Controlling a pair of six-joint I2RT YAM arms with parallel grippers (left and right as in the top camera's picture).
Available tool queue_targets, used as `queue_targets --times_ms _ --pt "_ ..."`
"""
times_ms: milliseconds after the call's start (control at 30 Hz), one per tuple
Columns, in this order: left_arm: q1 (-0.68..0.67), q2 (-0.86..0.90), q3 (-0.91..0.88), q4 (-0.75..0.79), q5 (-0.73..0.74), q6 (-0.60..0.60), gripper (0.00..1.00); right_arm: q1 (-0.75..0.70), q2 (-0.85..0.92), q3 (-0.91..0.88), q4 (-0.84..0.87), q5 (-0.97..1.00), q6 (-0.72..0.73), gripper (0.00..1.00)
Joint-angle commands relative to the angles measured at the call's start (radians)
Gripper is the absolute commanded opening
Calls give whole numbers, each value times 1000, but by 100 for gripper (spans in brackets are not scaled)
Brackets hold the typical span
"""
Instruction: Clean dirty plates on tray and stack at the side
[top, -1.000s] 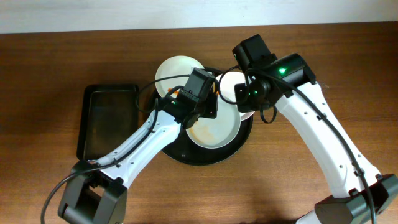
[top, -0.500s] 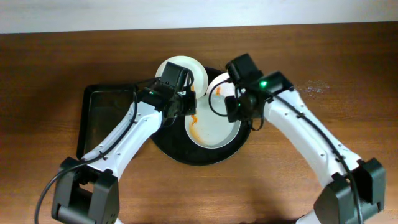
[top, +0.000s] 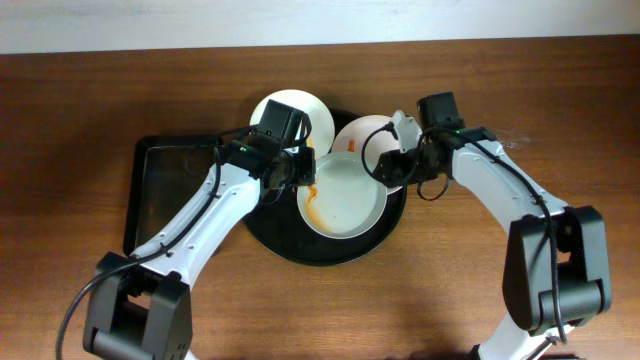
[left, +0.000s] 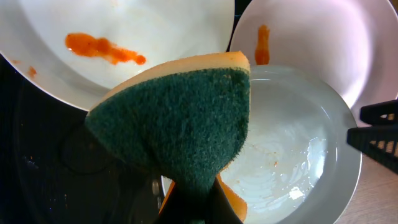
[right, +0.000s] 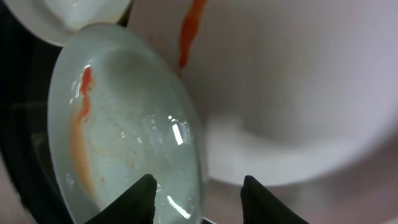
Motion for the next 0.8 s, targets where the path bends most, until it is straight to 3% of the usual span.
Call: queue_targets --times_ms 0,33,167,300,500,700,767 --pt "5 5 5 2 13 20 1 9 35 -3 11 -60 -30 46" --pt "5 5 5 2 13 20 0 13 40 -3 11 -60 -30 45" --pt "5 5 5 2 13 20 0 39 53 -5 11 -59 -30 21" --pt "5 5 5 2 12 20 0 45 53 -4 9 -59 -29 4" --pt "8 -9 6 0 11 59 1 55 -13 49 -161 -39 -2 4" --pt "34 -102 6 -3 11 62 0 126 -13 -11 -258 11 209 4" --pt "34 -109 6 -13 10 62 0 157 -13 -42 -253 114 293 4"
